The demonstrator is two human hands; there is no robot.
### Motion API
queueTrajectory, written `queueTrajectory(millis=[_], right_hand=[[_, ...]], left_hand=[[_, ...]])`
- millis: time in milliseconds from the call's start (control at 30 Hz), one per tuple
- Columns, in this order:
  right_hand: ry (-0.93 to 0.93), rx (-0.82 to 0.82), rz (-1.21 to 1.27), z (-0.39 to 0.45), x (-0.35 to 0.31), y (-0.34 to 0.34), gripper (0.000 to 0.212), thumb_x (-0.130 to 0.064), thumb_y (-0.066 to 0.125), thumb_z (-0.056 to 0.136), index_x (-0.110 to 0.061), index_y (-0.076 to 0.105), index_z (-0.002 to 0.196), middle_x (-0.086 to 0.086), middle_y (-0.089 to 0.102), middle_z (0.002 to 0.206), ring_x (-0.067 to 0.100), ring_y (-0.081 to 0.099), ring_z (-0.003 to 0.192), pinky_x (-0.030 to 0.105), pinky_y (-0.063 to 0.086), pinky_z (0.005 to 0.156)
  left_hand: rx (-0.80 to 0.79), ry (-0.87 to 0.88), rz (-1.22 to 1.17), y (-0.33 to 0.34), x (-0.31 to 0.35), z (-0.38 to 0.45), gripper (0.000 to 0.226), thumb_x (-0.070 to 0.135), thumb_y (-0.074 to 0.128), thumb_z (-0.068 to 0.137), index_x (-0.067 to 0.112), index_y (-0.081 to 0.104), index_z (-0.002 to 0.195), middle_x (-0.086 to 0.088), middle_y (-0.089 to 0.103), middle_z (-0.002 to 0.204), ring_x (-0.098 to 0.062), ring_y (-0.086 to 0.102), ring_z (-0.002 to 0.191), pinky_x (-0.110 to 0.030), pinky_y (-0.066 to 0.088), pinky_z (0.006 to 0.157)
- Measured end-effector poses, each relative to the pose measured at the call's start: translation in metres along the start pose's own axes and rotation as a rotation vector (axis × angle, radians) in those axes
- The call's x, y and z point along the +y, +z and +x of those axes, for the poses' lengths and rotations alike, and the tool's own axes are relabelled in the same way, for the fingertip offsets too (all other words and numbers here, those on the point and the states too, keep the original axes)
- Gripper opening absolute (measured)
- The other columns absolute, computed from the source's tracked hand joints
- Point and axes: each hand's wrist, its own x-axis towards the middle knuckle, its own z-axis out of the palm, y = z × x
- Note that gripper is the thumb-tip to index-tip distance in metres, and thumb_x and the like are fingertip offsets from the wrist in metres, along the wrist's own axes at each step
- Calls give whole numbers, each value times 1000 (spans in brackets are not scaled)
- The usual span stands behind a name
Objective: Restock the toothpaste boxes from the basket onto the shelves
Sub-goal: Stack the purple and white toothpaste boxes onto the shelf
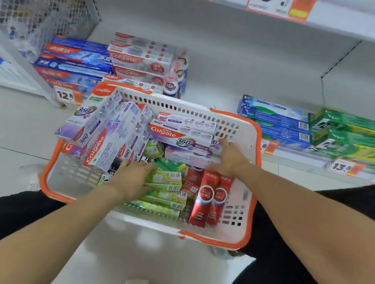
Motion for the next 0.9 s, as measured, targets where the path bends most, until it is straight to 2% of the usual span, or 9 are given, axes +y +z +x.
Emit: queueTrajectory(millis=[100, 233, 367, 467, 567, 667, 733, 833, 900], right_hand=[[-73, 30, 184, 5, -7, 9, 102, -47, 83, 76, -20, 25, 156, 9, 48, 149, 31, 50, 133, 42, 39, 113], [-32, 104, 389, 10, -19, 19, 81, -40, 79, 82, -14, 38, 146, 5, 59, 140, 26, 57, 126, 35, 42, 105], [29, 245, 199, 15, -31, 23, 63, -45, 74, 86, -15, 50, 135, 8, 68, 124, 29, 64, 113, 38, 51, 94], [26, 194, 222, 17, -31, 2, 55, -54, 76, 80, -19, 60, 119, 2, 70, 110, 25, 64, 103, 34, 49, 93], [-36, 145, 410, 11, -27, -32, 51, -47, 84, 74, -10, 61, 100, 1, 73, 95, 19, 69, 87, 37, 56, 84], [-65, -20, 586, -5, -22, -62, 38, -35, 84, 78, -9, 59, 89, 7, 77, 91, 18, 74, 76, 30, 59, 72], [-64, -190, 594, -15, -15, -68, 32, -35, 78, 84, -7, 66, 96, 11, 77, 98, 22, 72, 82, 35, 56, 78], [-16, -434, 614, -25, -6, -56, 39, -39, 72, 88, -9, 69, 112, 12, 75, 110, 21, 67, 95, 37, 50, 90], [21, -528, 539, -27, -2, -49, 40, -43, 71, 88, -15, 67, 117, 5, 75, 111, 18, 69, 98, 35, 52, 91]], left_hand=[[-6, -15, -38, -1, 2, -1, 63, 46, 64, 90, 25, 42, 145, 0, 53, 141, -23, 47, 131, -39, 26, 109], [-9, -64, -96, 1, 4, 2, 63, 51, 61, 90, 25, 43, 144, -2, 50, 139, -23, 45, 131, -41, 25, 109], [21, -68, -177, -6, 10, 4, 55, 47, 59, 94, 21, 47, 141, -3, 47, 142, -26, 45, 132, -45, 29, 110], [91, -68, -366, -13, 10, 6, 52, 38, 63, 94, 15, 51, 139, -9, 50, 140, -27, 49, 130, -41, 38, 110], [243, -108, -539, -21, 10, 7, 49, 28, 67, 93, 10, 51, 136, -8, 54, 134, -24, 55, 122, -35, 43, 103], [407, -199, -791, -37, 21, 8, 63, 32, 70, 91, 8, 40, 141, 0, 49, 129, -14, 51, 112, -27, 40, 93], [396, -288, -1068, -48, 28, 11, 75, 38, 73, 88, 8, 34, 144, 2, 49, 126, -14, 50, 114, -26, 40, 94], [248, -365, -1281, -53, 27, 17, 67, 40, 74, 84, 7, 50, 137, -6, 61, 123, -18, 60, 102, -29, 50, 87], [207, -385, -1330, -50, 22, 17, 53, 34, 80, 79, 10, 64, 123, -8, 67, 115, -16, 65, 91, -26, 55, 75]])
